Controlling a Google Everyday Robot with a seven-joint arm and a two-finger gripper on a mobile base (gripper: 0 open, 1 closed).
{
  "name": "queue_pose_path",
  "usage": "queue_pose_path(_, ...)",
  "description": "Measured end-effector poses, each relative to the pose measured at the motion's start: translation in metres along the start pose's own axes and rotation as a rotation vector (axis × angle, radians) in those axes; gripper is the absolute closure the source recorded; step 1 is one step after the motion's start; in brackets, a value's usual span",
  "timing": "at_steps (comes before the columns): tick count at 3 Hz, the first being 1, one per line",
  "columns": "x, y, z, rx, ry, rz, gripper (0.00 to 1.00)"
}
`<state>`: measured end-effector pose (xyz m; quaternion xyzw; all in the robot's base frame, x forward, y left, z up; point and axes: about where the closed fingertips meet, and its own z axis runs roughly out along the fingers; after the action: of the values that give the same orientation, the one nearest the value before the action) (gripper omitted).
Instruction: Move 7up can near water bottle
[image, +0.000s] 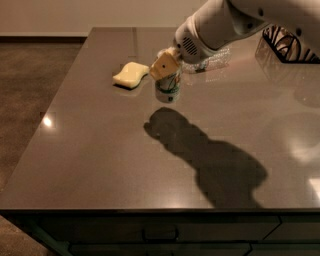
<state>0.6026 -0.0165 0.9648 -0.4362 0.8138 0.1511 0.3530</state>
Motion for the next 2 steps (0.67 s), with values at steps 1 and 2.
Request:
queue_pose_path(1,0.007,-0.042,-0.010,0.077,-0.036,0.064,1.00)
queue_pose_path(2,0.018,-0.093,-0.019,0.166,-0.047,0.123,1.00)
